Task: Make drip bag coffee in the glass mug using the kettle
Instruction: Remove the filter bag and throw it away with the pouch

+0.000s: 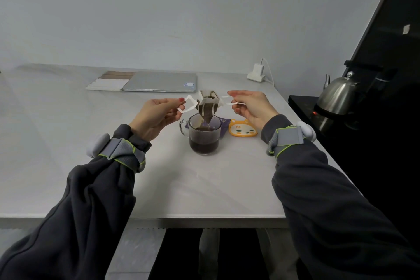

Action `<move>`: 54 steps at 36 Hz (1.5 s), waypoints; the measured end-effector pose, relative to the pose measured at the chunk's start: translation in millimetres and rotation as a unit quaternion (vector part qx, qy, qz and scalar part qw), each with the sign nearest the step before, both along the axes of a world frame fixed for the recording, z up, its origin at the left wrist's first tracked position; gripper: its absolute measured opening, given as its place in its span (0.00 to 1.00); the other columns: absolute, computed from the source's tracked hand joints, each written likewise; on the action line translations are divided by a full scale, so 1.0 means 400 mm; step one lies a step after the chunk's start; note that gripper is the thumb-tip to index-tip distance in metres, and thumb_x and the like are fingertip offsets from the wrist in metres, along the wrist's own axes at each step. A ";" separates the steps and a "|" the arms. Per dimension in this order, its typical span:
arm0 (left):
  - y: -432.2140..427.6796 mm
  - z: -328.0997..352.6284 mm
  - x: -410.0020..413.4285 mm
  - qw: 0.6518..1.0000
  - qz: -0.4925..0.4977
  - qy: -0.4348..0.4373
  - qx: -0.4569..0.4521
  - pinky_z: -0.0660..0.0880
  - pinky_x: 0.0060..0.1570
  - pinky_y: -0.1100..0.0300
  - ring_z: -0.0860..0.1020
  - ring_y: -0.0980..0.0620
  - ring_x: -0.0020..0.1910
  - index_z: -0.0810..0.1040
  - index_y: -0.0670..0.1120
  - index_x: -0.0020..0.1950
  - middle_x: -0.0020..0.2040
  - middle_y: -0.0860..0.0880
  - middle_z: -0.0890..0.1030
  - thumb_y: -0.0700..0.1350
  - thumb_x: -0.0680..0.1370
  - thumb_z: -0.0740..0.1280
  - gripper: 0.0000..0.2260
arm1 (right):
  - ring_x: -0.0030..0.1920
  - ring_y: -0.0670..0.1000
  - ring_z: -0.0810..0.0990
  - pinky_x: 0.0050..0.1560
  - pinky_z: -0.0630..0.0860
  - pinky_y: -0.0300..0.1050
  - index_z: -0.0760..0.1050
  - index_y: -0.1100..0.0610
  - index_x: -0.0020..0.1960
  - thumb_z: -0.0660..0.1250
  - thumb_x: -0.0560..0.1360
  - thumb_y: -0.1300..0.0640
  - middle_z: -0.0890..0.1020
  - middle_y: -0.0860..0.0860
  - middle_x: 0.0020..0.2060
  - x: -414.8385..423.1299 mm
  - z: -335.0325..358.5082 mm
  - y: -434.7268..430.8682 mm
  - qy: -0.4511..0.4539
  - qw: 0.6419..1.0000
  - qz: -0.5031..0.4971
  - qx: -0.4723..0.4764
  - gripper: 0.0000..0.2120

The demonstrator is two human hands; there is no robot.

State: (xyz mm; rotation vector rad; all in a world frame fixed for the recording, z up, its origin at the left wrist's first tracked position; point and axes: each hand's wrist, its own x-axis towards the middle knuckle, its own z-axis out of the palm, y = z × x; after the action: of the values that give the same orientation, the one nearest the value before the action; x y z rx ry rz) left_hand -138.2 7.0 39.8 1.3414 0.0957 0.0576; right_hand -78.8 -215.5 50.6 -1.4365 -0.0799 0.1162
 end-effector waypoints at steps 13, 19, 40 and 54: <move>0.002 0.013 -0.003 1.000 0.001 -0.023 0.021 0.77 0.34 0.69 0.74 0.57 0.26 0.79 0.40 0.43 0.30 0.51 0.80 0.41 0.76 0.68 0.05 | 0.32 0.49 0.74 0.29 0.73 0.34 0.78 0.63 0.52 0.61 0.77 0.69 0.75 0.54 0.36 0.006 0.010 0.003 -0.025 1.000 -0.005 -0.001 0.09; -0.001 0.010 -0.007 0.999 0.004 -0.025 0.029 0.77 0.35 0.69 0.74 0.58 0.26 0.79 0.40 0.43 0.30 0.51 0.80 0.41 0.76 0.68 0.05 | 0.31 0.49 0.74 0.29 0.73 0.34 0.78 0.63 0.54 0.61 0.77 0.69 0.75 0.54 0.36 0.009 0.006 0.001 -0.032 0.999 -0.012 -0.003 0.10; 0.015 -0.026 -0.007 0.999 0.002 -0.010 0.035 0.76 0.33 0.69 0.74 0.57 0.26 0.79 0.39 0.45 0.29 0.51 0.80 0.40 0.76 0.67 0.04 | 0.32 0.49 0.74 0.30 0.74 0.34 0.78 0.65 0.56 0.61 0.77 0.68 0.75 0.54 0.36 0.005 -0.028 0.008 -0.022 1.000 -0.006 -0.020 0.10; -0.007 -0.043 -0.007 1.000 -0.012 0.002 0.018 0.77 0.34 0.69 0.75 0.57 0.25 0.79 0.39 0.46 0.30 0.50 0.81 0.40 0.76 0.67 0.05 | 0.29 0.48 0.74 0.29 0.74 0.34 0.78 0.66 0.55 0.59 0.78 0.69 0.74 0.55 0.35 0.001 -0.023 0.024 -0.032 0.998 0.021 -0.056 0.10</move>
State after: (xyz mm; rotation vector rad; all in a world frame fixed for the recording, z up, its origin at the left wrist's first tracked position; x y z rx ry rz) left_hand -140.9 4.0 22.4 1.3792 0.0817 0.0368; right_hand -78.4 -205.9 41.3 -1.5504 -0.1582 0.1116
